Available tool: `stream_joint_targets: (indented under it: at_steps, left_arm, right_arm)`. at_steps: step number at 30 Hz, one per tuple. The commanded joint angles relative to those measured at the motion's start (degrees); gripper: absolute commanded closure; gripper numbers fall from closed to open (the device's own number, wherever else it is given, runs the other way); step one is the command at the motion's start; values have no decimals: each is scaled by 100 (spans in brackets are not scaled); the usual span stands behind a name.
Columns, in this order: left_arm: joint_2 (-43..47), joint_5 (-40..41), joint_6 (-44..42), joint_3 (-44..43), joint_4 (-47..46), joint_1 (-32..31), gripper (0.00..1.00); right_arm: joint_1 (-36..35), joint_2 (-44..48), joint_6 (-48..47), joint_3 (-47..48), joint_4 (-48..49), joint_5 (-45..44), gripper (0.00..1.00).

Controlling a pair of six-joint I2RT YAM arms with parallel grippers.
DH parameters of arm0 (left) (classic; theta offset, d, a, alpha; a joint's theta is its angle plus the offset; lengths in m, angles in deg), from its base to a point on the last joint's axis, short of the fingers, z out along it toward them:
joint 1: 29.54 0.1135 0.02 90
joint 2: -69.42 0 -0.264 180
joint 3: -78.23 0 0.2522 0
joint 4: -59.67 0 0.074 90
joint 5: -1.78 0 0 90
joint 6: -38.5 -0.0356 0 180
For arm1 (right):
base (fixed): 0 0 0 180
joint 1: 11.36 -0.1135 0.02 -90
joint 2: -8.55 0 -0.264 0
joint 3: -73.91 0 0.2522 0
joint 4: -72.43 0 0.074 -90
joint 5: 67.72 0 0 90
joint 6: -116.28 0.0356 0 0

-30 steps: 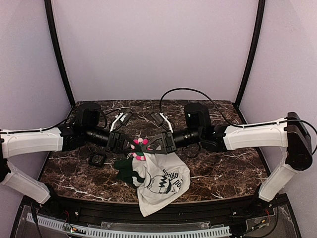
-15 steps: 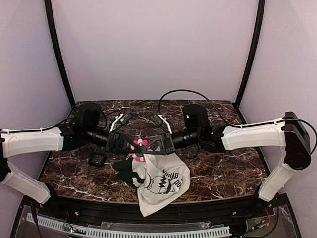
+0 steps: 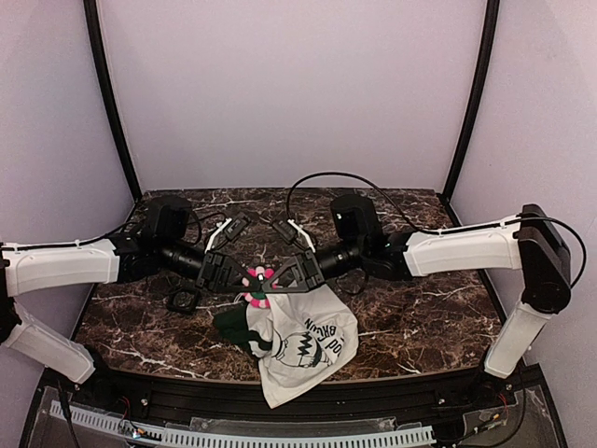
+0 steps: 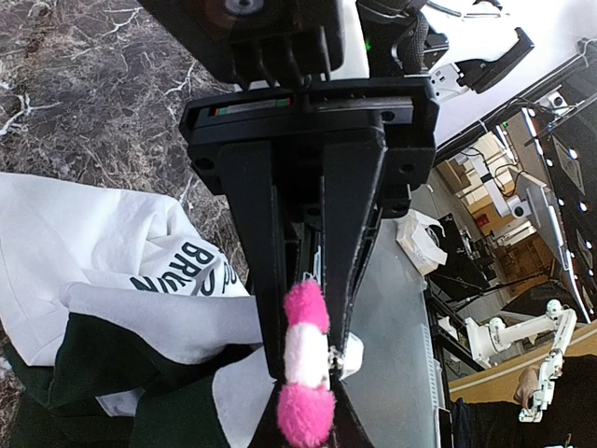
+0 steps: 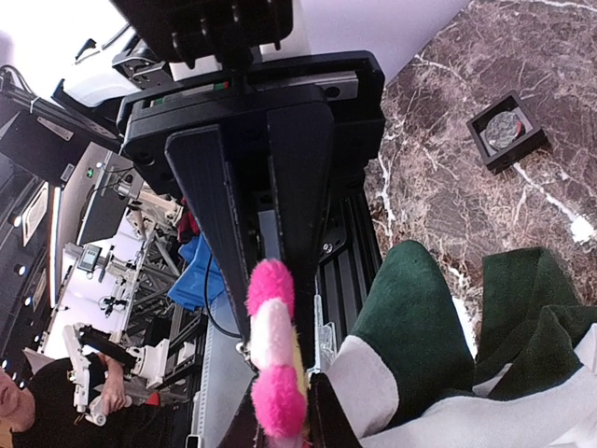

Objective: Remove the brooch from the garment
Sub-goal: Open the brooch on the crumpled clothing.

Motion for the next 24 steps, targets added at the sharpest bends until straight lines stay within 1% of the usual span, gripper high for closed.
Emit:
stream_joint_targets:
  at_steps: [1,7,10,16,24]
  left_arm:
    - [45,-38,-211,-142,-421,-292,99]
    - [51,12,-425,-181,-230,-500,99]
    - [32,31,-517,-228,-80,-595,99]
    - [-44,38,-505,-287,-116,-667,99]
    - [-70,72,-361,-268,-298,-670,99]
  right_arm:
    - [-32,-538,193,317,-421,-501,95]
    - [57,-801,341,430,-303,-366,94]
    - [58,-898,228,578,-322,-254,92]
    - [59,-1028,36,884,-442,-246,88]
    - [4,-1075,408,877,205,-273,81]
